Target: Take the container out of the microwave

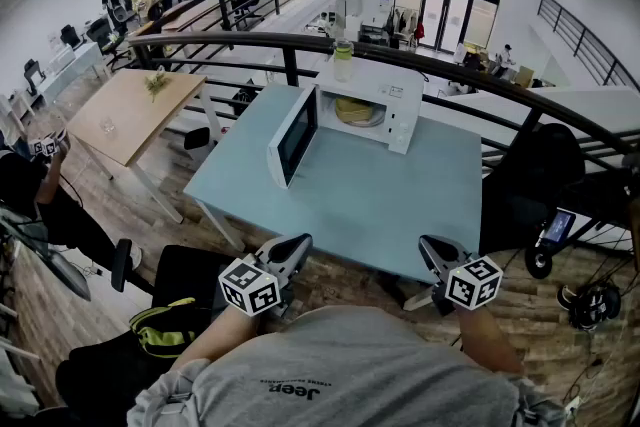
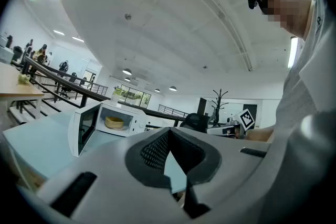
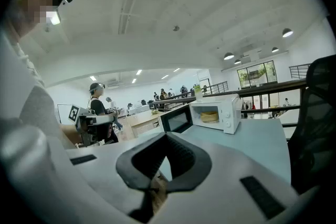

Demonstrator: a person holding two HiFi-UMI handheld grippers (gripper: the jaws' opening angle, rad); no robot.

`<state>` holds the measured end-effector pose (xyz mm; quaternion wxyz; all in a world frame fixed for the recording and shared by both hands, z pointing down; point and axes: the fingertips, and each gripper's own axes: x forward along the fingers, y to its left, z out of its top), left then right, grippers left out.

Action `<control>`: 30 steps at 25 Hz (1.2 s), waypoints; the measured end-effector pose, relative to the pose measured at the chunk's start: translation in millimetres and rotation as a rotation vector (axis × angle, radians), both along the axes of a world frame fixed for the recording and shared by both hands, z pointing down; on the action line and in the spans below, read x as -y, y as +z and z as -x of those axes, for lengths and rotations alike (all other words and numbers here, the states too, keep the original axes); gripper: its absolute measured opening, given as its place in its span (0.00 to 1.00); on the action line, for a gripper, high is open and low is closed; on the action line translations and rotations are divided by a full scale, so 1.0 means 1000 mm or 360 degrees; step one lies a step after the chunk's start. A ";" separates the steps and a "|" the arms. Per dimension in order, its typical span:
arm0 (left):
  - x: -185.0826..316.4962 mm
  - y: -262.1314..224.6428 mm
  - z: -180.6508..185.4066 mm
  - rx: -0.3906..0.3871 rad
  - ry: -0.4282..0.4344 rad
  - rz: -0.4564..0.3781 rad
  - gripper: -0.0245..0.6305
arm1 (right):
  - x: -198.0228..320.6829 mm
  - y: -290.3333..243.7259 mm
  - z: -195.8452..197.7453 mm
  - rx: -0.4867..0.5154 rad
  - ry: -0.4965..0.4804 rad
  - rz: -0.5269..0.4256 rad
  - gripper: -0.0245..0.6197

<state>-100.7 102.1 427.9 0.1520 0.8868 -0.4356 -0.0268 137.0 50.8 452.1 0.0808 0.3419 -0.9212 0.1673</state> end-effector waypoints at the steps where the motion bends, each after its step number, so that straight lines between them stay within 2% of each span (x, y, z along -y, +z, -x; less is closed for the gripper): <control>1: 0.002 0.000 -0.002 0.0003 0.0003 0.0003 0.05 | 0.002 0.000 -0.001 0.0004 0.0001 0.0001 0.06; 11: 0.008 -0.002 -0.027 0.0026 -0.0002 0.0011 0.05 | 0.009 0.001 -0.019 0.0030 -0.0020 0.0011 0.06; 17: 0.008 -0.009 -0.059 0.0039 -0.0005 0.0009 0.05 | 0.016 -0.005 -0.053 0.0097 0.0029 0.0068 0.06; 30: -0.002 -0.009 -0.133 0.0053 -0.0020 0.0032 0.05 | 0.005 -0.009 -0.119 0.0117 -0.0062 0.0027 0.06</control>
